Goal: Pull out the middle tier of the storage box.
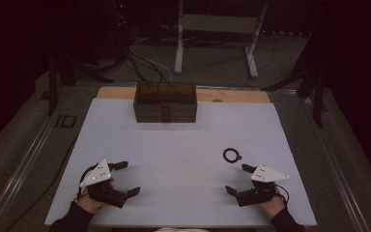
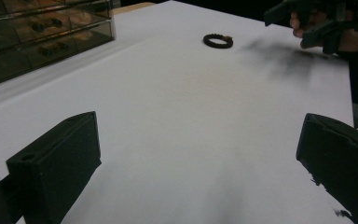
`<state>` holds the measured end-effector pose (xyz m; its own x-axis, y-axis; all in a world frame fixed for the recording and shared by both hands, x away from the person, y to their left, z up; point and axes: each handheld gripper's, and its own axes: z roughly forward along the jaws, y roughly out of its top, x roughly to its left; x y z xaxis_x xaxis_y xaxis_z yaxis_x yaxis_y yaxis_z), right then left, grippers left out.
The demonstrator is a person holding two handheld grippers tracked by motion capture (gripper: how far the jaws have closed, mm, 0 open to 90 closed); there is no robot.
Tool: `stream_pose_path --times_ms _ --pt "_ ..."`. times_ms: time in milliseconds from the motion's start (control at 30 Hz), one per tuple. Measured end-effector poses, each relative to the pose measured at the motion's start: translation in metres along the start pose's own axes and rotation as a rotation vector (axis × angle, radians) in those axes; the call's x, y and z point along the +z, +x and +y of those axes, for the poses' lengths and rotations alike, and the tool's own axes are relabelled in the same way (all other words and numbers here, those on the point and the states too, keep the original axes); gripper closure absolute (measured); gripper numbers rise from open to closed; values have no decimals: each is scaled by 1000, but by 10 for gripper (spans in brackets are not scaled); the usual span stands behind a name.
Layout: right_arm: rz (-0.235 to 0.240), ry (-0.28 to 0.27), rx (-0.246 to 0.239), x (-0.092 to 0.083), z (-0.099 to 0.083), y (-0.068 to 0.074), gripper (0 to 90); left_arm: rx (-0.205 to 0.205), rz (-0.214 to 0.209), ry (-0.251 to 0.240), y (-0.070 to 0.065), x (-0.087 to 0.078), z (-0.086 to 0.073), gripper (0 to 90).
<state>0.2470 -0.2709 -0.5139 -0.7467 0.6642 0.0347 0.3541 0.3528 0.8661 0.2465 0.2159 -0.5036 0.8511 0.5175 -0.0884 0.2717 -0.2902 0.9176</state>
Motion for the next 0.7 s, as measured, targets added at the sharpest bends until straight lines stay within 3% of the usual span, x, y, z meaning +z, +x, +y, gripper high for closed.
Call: stream_pose_path --times_ms 200,300,467,700 --pt "3 -14 8 -1 1 0 0 22 -13 5 -5 4 2 10" --pt "11 -28 15 -1 3 1 0 51 -36 19 -12 7 4 10" --pt "13 -36 7 -1 5 4 0 59 -69 14 -18 9 7 10" --pt "5 -51 4 -2 8 7 0 98 -100 23 -25 6 20 10"
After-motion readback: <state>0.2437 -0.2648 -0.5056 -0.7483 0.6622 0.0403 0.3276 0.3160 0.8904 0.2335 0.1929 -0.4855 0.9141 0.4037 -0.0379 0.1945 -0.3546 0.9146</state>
